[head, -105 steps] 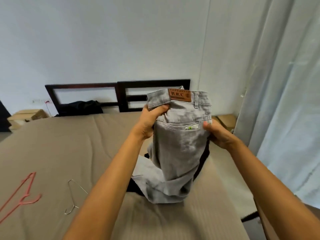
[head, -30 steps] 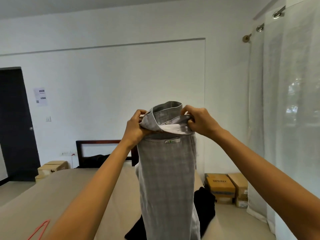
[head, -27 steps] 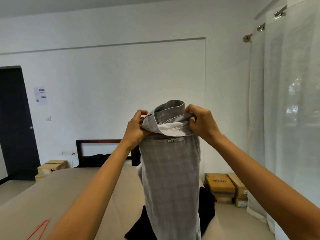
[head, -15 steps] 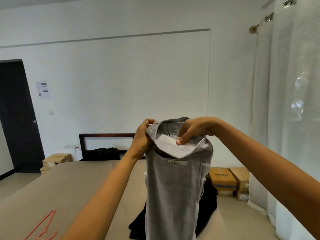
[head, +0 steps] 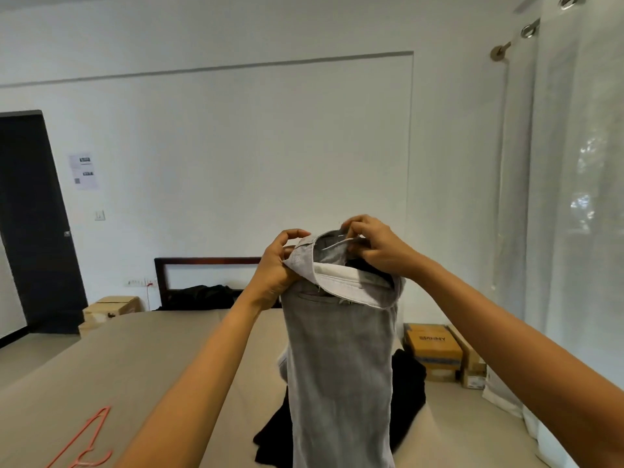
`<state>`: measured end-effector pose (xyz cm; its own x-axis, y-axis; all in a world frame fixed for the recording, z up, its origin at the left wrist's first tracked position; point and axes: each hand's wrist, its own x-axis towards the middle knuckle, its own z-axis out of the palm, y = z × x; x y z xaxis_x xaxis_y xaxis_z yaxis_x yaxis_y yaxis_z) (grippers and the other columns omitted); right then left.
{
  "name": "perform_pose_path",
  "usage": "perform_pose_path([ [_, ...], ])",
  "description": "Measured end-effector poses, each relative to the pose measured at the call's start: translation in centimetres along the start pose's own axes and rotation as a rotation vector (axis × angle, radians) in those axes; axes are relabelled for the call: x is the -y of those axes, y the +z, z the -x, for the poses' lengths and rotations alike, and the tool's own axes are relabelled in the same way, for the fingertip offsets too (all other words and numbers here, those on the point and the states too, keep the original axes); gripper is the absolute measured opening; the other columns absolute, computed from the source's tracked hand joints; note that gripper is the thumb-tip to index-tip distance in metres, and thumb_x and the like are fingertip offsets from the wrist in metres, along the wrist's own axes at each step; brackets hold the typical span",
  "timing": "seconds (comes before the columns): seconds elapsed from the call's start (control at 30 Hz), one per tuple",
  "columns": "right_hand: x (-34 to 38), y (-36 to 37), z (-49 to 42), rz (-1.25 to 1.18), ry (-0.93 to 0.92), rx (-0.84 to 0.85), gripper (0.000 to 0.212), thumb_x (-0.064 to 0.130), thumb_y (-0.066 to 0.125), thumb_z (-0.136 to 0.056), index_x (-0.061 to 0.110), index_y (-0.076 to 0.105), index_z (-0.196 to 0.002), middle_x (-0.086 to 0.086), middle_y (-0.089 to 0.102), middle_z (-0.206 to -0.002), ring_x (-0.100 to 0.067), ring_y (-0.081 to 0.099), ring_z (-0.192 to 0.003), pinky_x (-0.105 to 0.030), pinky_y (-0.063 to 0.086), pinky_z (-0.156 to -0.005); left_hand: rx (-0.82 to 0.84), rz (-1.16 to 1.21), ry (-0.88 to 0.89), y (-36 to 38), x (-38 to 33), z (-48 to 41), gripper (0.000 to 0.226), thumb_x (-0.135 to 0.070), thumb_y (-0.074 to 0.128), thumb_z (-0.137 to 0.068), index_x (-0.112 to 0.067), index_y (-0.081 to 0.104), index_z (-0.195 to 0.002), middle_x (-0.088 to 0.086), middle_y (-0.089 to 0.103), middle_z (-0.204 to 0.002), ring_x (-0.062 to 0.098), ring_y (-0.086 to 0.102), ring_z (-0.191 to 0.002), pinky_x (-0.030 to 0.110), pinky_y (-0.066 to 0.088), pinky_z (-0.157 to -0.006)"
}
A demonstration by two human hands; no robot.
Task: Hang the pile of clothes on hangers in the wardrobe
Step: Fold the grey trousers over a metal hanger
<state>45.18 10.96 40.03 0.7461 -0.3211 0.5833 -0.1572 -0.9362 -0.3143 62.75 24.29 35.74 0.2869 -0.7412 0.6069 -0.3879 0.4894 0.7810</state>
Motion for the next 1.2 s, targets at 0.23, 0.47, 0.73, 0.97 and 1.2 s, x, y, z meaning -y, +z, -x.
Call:
perform_pose_path([
  [0.23,-1.0,-0.4,-0.6,0.016,0.006,0.304,0.005,0.011,0.056,-0.092,0.014,0.059,-0.095,-0.005,0.061,-0.091,-0.023,0.055,-0.083,-0.033,0.045,-0.075,-0.011,0.103,0.026,0.1,0.6,0.3,0.049,-0.012,0.074,-0.072,-0.022,0.055,-0.116,-0.005,0.067,-0.106,0.019,0.063,-0.101,0.028,0.056,-0.078],
  [0.47,0.0,-1.1,-2.7,0.083,-0.067,0.207,0.014,0.008,0.062,-0.087,0.015,0.068,-0.097,0.005,0.06,-0.078,-0.009,0.051,-0.069,-0.019,0.04,-0.063,-0.14,-0.999,0.483,-1.2,-1.1,-3.1,0.087,-0.054,0.061,-0.063,-0.02,0.033,-0.138,0.004,0.031,-0.143,0.019,0.027,-0.137,0.047,0.021,-0.113],
  [0.73,0.2,-2.3,-4.1,-0.062,-0.162,0.105,0.014,0.008,0.066,-0.086,0.007,0.071,-0.098,-0.007,0.071,-0.087,-0.018,0.067,-0.078,-0.031,0.055,-0.073,0.326,-0.932,0.165,1.9,-3.9,-6.0,0.044,-0.047,0.066,-0.082,-0.016,0.053,-0.111,0.002,0.065,-0.092,0.019,0.061,-0.081,0.035,0.052,-0.072],
  [0.97,-0.7,-5.4,-3.6,-0.681,-0.006,0.043,0.032,0.03,0.064,-0.088,0.016,0.06,-0.116,-0.005,0.061,-0.112,-0.015,0.062,-0.101,-0.027,0.051,-0.083,0.168,-1.021,0.249,2.2,-6.5,-8.6,0.028,-0.041,0.058,-0.088,-0.016,0.057,-0.076,-0.004,0.052,-0.066,0.018,0.051,-0.068,0.031,0.037,-0.058],
  [1.2,-4.0,-1.2,-0.3,-0.654,0.1,0.005,0.039,0.019,0.071,-0.081,0.005,0.061,-0.115,-0.012,0.067,-0.111,-0.025,0.065,-0.102,-0.045,0.053,-0.091,0.163,-0.911,0.243,0.9,-9.0,-10.0,0.018,-0.034,0.059,-0.089,-0.016,0.063,-0.093,0.002,0.046,-0.106,0.013,0.043,-0.095,0.025,0.034,-0.085],
])
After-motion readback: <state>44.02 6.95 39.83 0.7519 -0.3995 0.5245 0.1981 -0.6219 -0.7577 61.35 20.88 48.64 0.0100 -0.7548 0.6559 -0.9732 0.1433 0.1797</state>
